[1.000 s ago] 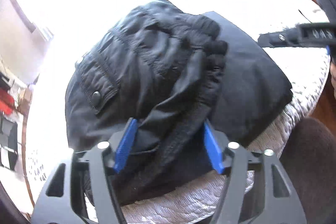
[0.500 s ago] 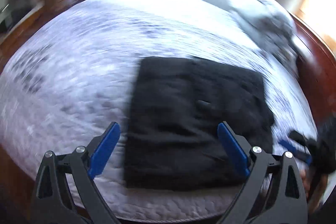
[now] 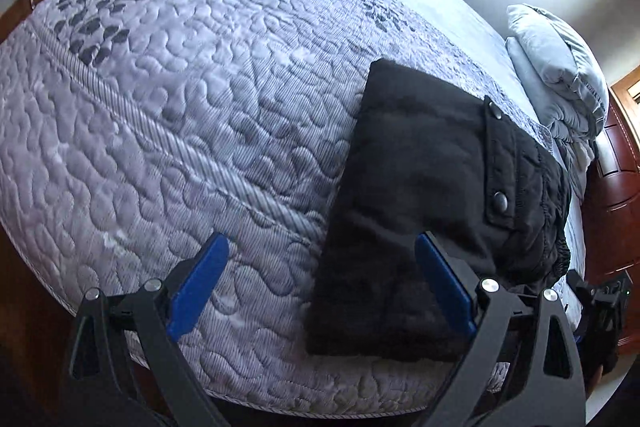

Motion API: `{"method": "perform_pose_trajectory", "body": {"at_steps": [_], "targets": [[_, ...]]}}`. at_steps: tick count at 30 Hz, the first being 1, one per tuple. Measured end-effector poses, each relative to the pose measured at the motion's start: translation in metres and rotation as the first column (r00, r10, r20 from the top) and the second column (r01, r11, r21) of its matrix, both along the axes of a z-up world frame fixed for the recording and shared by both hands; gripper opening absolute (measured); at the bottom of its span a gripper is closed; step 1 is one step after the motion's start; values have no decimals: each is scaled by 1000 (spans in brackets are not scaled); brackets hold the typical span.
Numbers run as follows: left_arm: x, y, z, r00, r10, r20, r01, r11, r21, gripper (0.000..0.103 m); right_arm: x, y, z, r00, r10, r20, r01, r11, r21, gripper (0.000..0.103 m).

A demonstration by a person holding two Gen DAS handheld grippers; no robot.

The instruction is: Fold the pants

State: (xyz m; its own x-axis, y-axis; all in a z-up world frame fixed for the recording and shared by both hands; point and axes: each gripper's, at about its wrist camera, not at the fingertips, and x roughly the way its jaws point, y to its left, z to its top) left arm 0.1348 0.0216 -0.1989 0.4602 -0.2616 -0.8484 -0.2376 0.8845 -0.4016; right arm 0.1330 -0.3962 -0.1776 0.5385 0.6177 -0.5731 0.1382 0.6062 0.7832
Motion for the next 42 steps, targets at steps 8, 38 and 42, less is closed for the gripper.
{"method": "perform_pose_trajectory", "body": {"at_steps": [8, 38, 42], "targets": [[0, -7, -9, 1000, -9, -14, 8, 1000, -10, 94, 24, 10, -2, 1000, -15, 2, 15, 999, 35, 86], [-11, 0, -12, 998, 22, -62, -25, 999, -43, 96, 63, 70, 85, 982, 152, 115, -148, 988, -38, 30], [-15, 1, -7, 998, 33, -52, -35, 998, -54, 96, 63, 87, 113, 967, 205, 154, -196, 978, -70, 30]]}}
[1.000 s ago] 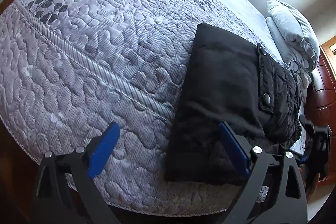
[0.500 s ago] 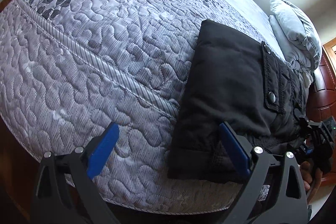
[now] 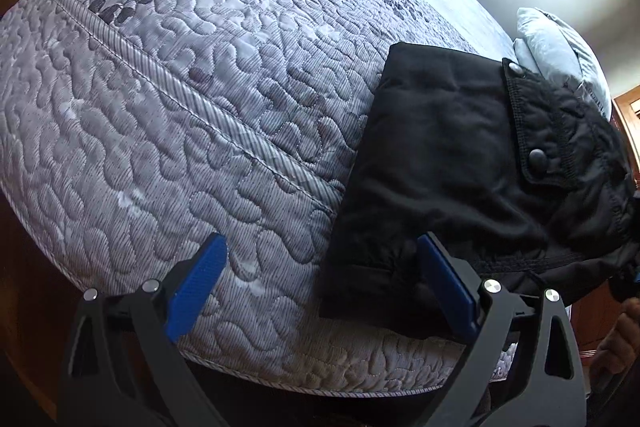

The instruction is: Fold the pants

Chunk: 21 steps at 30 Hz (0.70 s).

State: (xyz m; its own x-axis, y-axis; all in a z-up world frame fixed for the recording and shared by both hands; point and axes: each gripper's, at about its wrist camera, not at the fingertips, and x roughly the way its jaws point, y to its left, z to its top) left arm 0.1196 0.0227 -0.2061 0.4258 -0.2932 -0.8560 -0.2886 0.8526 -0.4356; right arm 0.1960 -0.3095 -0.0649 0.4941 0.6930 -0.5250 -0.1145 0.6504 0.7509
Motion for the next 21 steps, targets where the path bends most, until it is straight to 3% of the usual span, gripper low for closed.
{"method": "perform_pose_trajectory", "body": {"at_steps": [12, 21], "targets": [[-9, -6, 17, 1000, -6, 28, 6, 1000, -17, 96, -25, -19, 47, 996, 12, 91, -13, 1000, 14, 29], [-4, -23, 23, 998, -47, 41, 47, 999, 3, 96, -36, -59, 33, 997, -57, 61, 56, 998, 26, 29]]}}
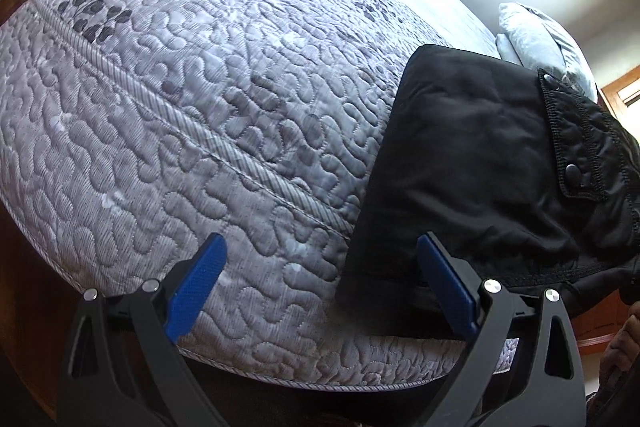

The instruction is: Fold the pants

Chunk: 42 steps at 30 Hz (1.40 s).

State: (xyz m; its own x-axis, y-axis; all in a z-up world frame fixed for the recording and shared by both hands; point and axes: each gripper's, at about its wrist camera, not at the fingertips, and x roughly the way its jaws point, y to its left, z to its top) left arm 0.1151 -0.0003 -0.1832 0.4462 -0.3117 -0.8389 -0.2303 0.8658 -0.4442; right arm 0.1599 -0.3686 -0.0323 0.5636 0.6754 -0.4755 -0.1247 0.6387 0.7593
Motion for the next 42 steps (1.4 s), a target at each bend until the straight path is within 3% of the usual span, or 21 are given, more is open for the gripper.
{"method": "perform_pose_trajectory", "body": {"at_steps": [11, 32, 39, 42], "targets": [[7, -28, 7, 997, -74, 24, 73, 995, 61, 96, -16, -46, -33, 994, -93, -60, 94, 996, 7, 29], [20, -65, 5, 985, -170, 17, 166, 974, 154, 96, -32, -109, -153, 940, -222, -258, 235, 972, 19, 28], [24, -75, -2, 981, -196, 6, 192, 967, 170, 96, -38, -111, -163, 940, -214, -265, 234, 971, 44, 28], [24, -76, -3, 980, -201, 6, 197, 964, 176, 96, -43, -113, -160, 943, -209, -261, 230, 972, 53, 37]]}}
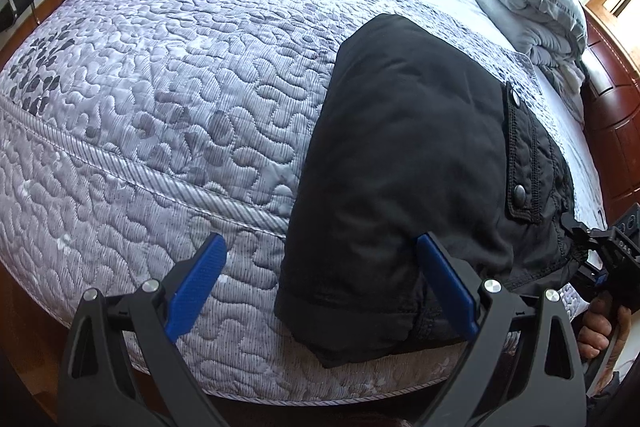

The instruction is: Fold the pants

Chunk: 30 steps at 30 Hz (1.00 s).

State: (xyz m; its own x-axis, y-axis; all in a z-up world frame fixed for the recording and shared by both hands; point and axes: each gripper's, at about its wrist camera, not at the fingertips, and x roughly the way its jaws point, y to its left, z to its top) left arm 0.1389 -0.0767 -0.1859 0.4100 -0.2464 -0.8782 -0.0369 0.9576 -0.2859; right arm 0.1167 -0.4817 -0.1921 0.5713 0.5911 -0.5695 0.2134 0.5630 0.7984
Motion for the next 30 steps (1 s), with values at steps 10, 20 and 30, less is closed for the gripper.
{"method": "perform_pose_trajectory", "body": {"at_steps": [10, 20, 30], "targets": [[-6, -8, 7, 999, -20, 30, 18, 998, 61, 96, -33, 1, 11, 999, 38, 10, -37, 995, -87, 51], [-15, -21, 11, 996, -80, 44, 74, 991, 115, 96, -45, 13, 16, 999, 52, -1, -51, 982, -179, 34], [-13, -29, 11, 994, -100, 44, 95, 990, 107, 98, -49, 15, 63, 996, 69, 58, -53, 969, -242, 32]]}}
